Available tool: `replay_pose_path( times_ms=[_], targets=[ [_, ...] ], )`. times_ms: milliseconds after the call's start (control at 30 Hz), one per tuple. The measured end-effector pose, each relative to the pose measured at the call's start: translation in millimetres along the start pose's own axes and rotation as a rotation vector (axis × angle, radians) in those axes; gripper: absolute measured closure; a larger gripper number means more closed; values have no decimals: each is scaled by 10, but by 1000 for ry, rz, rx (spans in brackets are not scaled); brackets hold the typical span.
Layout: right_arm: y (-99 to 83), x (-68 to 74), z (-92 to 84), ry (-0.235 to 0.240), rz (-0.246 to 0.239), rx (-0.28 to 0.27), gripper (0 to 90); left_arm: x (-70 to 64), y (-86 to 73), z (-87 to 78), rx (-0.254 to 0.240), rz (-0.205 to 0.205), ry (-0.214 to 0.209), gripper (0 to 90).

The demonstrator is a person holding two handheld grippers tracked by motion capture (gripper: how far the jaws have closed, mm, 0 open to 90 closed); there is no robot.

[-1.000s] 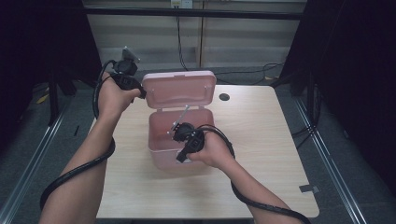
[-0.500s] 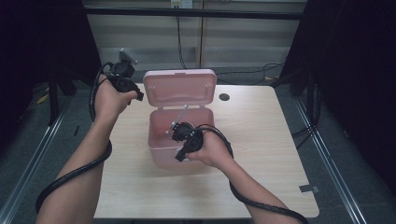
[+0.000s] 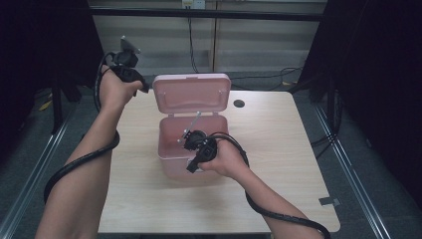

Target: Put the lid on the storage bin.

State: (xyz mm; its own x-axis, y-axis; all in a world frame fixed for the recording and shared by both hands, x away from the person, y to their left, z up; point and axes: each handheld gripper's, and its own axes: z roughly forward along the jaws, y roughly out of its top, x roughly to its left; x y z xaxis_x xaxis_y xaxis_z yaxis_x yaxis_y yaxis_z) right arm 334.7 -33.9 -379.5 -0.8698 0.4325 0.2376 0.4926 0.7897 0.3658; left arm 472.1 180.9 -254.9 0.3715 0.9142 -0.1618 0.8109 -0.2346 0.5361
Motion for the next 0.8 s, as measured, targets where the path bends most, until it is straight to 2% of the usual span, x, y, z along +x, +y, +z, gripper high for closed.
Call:
replay_pose_path(
  times_ms=[167,233,267,467,500,533,633,667,800],
  targets=[
    [-1,-15,0,8,2,0,900,-76,136,-32,-6,24,-6,900],
    [-1,-26,-3,11,7,1,900,-105,151,-15,-9,15,-30,900],
    [-1,-30,-5,10,9,-2,900,-112,153,-12,-6,25,-22,900],
    [-1,-32,17,14,13,0,900,-96,141,-22,-12,9,-50,900],
    [1,-34,16,12,11,-1,900,-89,150,-33,-12,20,-39,900],
    [5,-30,15,14,13,5,900,-84,163,-44,-18,20,-28,900],
    [16,-23,18,10,14,16,900,-66,226,-53,-29,5,-30,900],
    [17,-26,20,7,2,17,900,-68,259,-51,-32,7,-28,900],
    [40,-21,24,8,0,30,900,-131,350,-27,-33,8,-49,900]
  ],
)
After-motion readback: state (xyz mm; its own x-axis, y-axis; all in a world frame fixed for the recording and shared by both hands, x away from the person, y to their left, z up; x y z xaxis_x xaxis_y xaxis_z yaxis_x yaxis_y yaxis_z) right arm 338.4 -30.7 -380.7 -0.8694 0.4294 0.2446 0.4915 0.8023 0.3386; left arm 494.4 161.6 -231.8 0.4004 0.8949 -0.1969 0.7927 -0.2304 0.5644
